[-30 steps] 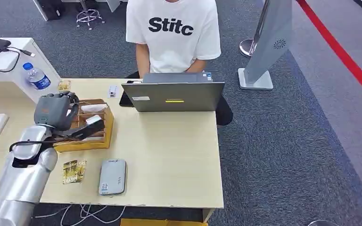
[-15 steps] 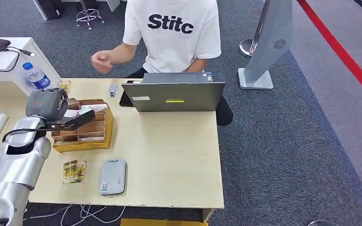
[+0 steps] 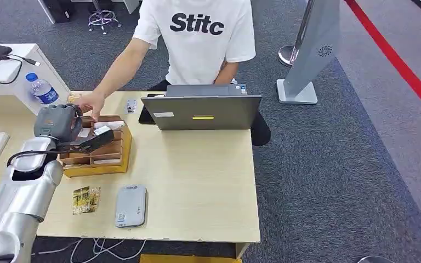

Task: Pass the card to the sensor for recognition and then transmit it.

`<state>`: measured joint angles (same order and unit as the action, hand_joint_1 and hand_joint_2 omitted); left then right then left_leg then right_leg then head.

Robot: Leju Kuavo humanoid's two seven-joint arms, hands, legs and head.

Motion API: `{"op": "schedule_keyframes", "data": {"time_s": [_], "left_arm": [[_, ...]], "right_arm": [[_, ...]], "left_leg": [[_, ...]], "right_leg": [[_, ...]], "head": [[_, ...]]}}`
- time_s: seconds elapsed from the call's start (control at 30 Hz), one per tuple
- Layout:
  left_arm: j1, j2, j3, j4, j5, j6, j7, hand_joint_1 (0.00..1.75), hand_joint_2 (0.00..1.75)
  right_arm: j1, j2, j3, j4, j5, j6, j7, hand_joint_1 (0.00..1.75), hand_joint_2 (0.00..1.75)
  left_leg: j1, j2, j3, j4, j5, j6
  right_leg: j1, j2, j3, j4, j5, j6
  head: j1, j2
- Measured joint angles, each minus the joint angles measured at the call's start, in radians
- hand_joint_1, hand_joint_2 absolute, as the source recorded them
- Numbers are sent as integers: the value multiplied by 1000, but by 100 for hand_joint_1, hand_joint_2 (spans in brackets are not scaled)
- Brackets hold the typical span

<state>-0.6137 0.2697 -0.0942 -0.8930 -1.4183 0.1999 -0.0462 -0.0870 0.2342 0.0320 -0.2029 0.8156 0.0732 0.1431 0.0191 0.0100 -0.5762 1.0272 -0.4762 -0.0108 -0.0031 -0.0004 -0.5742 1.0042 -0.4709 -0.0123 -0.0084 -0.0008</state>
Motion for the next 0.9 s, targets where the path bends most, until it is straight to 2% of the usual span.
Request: {"op": "schedule_keyframes", "data": {"time_s": [0.57,0.6,0.63,0.9], "left_arm": [[1,-11,26,-2,-7,3,-10,175,175],[1,-13,30,-4,-9,3,-12,75,175],[2,-14,33,-8,-9,4,-13,0,175],[7,-25,59,-29,-30,34,-12,0,175]], "right_arm": [[1,0,0,0,0,0,-5,0,175],[1,0,0,0,0,0,-6,0,175],[1,0,0,0,0,1,-8,0,175],[2,0,0,0,0,5,-19,0,175]], "left_leg": [[0,0,-1,0,0,0],[0,0,-1,0,0,0],[0,0,-1,0,0,0],[0,0,-1,0,0,0]], "right_leg": [[0,1,-1,0,0,0],[0,1,-1,0,0,0],[0,1,-1,0,0,0],[0,0,-1,0,0,0]], "head": [[0,0],[0,0],[0,0],[0,0]]}}
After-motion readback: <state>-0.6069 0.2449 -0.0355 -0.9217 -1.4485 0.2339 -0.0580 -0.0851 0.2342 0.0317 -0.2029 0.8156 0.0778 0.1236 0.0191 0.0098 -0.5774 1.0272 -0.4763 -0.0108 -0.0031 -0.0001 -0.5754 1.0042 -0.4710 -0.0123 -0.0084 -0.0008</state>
